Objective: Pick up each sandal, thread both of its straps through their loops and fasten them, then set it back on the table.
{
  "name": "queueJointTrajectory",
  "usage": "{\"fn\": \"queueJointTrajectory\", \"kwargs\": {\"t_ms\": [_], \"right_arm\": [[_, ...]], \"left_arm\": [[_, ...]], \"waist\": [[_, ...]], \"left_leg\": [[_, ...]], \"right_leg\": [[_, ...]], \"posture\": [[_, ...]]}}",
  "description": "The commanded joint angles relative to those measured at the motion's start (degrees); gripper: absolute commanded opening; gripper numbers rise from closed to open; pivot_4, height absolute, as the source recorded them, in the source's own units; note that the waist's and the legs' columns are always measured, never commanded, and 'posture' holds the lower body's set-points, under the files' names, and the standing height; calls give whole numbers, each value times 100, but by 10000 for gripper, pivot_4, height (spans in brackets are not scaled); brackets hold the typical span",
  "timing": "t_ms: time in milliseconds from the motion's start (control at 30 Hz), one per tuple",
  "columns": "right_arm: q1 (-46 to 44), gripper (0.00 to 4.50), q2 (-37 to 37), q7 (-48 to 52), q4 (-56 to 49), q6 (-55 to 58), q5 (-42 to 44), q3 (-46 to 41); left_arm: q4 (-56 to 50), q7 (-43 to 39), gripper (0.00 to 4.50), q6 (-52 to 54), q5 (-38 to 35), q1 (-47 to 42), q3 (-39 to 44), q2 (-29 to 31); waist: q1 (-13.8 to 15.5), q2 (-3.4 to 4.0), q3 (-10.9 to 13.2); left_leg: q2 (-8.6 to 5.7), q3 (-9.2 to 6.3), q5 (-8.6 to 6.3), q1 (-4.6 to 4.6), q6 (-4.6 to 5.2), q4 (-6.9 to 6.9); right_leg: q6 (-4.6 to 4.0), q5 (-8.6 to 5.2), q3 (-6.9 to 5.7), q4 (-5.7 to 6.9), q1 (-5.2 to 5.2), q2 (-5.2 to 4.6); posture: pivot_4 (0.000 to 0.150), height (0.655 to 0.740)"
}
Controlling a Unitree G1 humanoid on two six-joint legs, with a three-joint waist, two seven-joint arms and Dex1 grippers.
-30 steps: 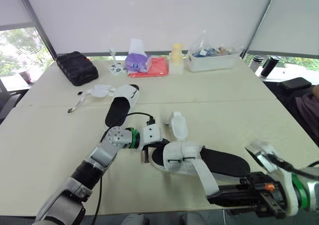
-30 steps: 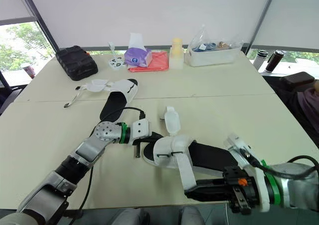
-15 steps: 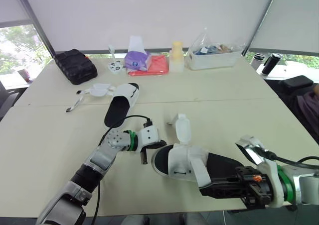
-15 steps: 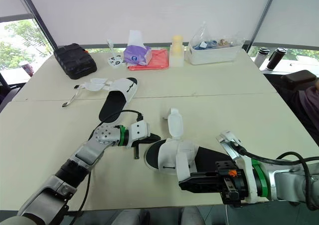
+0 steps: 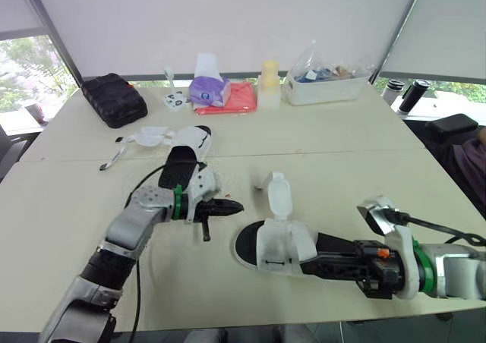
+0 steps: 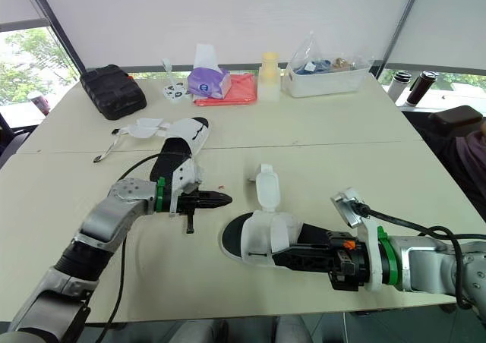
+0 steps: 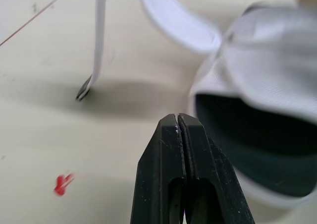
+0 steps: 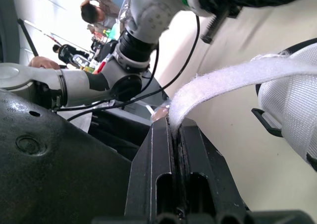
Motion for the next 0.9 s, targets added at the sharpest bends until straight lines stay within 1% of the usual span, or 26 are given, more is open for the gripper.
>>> {"fn": "queueJointTrajectory", "kwargs": {"t_ms": [33,133,200,300,500,633,700,733,767,833,900], "right_arm": [[-83,275,57,65,-21,-29,68,-59],[-86,275,75,36,10,-31,66,-42],[-85,275,98,1,44,-41,108,-43],[-110,275,127,-40,62,-43,135,-38],[-238,275,291,-346,289,-110,429,96],[-419,275,456,-817,699,-135,773,318],[-492,6331,627,-1188,950,-268,879,357],[-526,8172,697,-1328,1071,-308,1004,365],[-555,12063,750,-1433,1149,-336,1130,366],[-605,21949,815,-1624,1232,-359,1263,372],[-614,31859,831,-1730,1239,-323,1152,387]], "left_arm": [[-458,-154,0,283,-160,92,-187,90],[-513,-239,0,276,13,182,-562,93],[-558,-333,0,374,-4,213,-725,144],[-470,-389,0,128,339,198,-1066,255],[-373,-469,0,-19,534,138,-1334,175],[-382,-501,0,-48,595,131,-1405,129],[-386,-487,0,-67,619,126,-1412,115],[-391,-471,0,-61,622,130,-1400,104],[-400,-461,0,-52,623,136,-1390,96],[-415,-449,0,-33,624,142,-1373,88],[-445,-428,0,-1,614,157,-1353,81]], "waist": [[-3,0,0],[-6,0,0],[-2,0,0],[-2,0,0],[1,0,0],[1,0,0],[1,0,0],[1,1,0],[0,1,0],[5,1,-1],[6,1,-1]], "left_leg": [[0,0,0,0,0,0],[2,1,0,2,0,-1],[2,1,0,2,0,-1],[2,1,0,2,0,-1],[1,1,0,3,0,-1],[1,1,0,4,0,-1],[1,1,0,4,0,-1],[1,1,0,4,0,-1],[1,2,0,5,0,-1],[1,2,0,6,0,-1],[1,2,0,6,0,-1]], "right_leg": [[0,0,0,0,0,1],[0,0,1,1,0,3],[0,0,1,1,1,2],[0,0,1,1,1,2],[-1,0,1,0,3,0],[-1,0,2,-1,4,-1],[-1,0,2,-1,4,-2],[-1,0,3,-1,4,-2],[-1,0,3,-1,4,-2],[-1,0,4,0,5,-2],[-1,0,4,0,5,-2]], "posture": [[1500,7400],[1500,7400],[1500,7400],[1500,7400],[1500,7400],[1500,7400],[1500,7400],[1500,7400],[1500,7400],[1500,7400],[1500,7400]]}}
